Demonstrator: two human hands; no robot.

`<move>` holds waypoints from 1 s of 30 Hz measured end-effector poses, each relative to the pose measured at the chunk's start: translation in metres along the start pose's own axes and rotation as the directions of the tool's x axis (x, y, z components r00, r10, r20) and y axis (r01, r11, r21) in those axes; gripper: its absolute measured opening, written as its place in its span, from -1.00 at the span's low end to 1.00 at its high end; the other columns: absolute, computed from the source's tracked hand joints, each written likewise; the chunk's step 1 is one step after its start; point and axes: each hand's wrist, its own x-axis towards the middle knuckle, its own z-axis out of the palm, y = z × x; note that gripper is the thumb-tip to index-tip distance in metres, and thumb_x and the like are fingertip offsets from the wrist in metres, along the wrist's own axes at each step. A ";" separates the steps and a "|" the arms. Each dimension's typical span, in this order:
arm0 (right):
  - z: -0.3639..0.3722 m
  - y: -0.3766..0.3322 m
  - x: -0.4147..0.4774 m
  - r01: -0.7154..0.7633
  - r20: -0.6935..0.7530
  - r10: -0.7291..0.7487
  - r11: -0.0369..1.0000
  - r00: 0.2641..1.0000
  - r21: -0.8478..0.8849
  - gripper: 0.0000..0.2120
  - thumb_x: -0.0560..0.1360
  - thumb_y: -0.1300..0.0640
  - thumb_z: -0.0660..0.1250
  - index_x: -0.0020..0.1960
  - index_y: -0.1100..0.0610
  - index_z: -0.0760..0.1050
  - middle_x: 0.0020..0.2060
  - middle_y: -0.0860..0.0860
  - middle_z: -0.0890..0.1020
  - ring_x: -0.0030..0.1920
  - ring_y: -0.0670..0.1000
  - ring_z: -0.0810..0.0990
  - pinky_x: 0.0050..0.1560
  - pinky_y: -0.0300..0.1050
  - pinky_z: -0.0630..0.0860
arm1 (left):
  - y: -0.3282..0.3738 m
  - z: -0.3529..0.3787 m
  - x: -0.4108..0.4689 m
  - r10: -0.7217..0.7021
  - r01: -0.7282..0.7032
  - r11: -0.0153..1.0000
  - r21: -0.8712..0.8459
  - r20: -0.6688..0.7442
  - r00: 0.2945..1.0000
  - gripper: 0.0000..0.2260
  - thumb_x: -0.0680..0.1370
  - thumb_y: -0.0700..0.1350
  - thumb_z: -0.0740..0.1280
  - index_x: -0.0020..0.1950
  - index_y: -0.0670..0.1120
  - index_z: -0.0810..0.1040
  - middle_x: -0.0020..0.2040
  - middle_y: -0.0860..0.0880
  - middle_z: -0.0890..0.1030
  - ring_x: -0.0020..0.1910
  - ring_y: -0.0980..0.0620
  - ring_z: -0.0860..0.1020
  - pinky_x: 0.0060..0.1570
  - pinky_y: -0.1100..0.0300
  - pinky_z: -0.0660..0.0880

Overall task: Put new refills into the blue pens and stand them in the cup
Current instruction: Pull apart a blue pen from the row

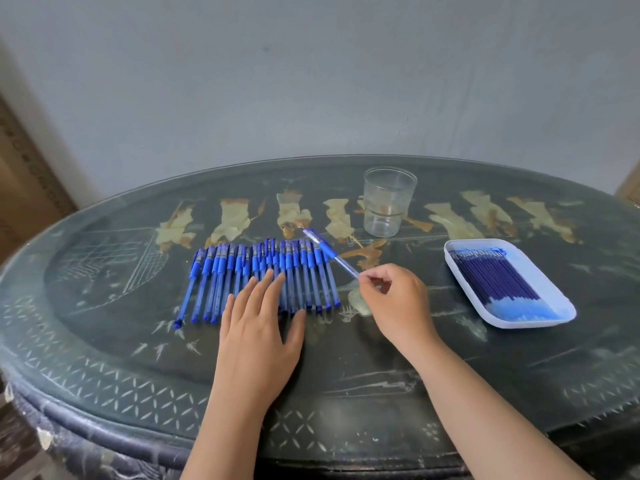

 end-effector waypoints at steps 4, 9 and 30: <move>-0.009 0.016 -0.005 0.127 0.156 -0.125 0.992 0.980 -0.005 -0.90 0.56 0.17 0.34 -0.07 0.01 0.58 -0.12 -0.11 0.60 -0.11 -0.17 0.52 -0.12 -0.49 0.37 | 0.001 -0.003 0.002 -0.023 0.026 0.997 -0.077 0.039 0.999 -0.42 0.60 0.12 0.20 0.58 0.02 0.12 0.54 0.09 0.25 0.55 0.07 0.13 0.54 0.04 0.07; -0.007 0.018 -0.004 0.170 0.217 -0.163 0.985 0.962 -0.017 -0.87 0.58 0.18 0.31 -0.06 -0.04 0.54 -0.12 -0.15 0.55 -0.11 -0.17 0.51 -0.12 -0.45 0.37 | 0.001 -0.007 0.003 -0.027 0.034 0.989 -0.143 0.048 0.998 -0.46 0.63 0.04 0.20 0.57 0.02 0.13 0.53 0.04 0.29 0.55 0.04 0.14 0.53 0.00 0.11; 0.001 0.014 -0.018 0.607 0.291 -0.538 0.750 0.791 -0.263 -0.62 0.53 -0.27 0.19 0.21 -0.13 0.55 -0.09 -0.21 0.52 -0.04 -0.12 0.50 0.04 -0.12 0.38 | -0.005 -0.002 0.003 0.168 -0.183 0.961 -0.209 -0.086 0.982 -0.84 0.52 -0.18 0.42 0.07 0.00 0.64 0.06 0.11 0.64 0.27 0.06 0.52 0.41 -0.09 0.31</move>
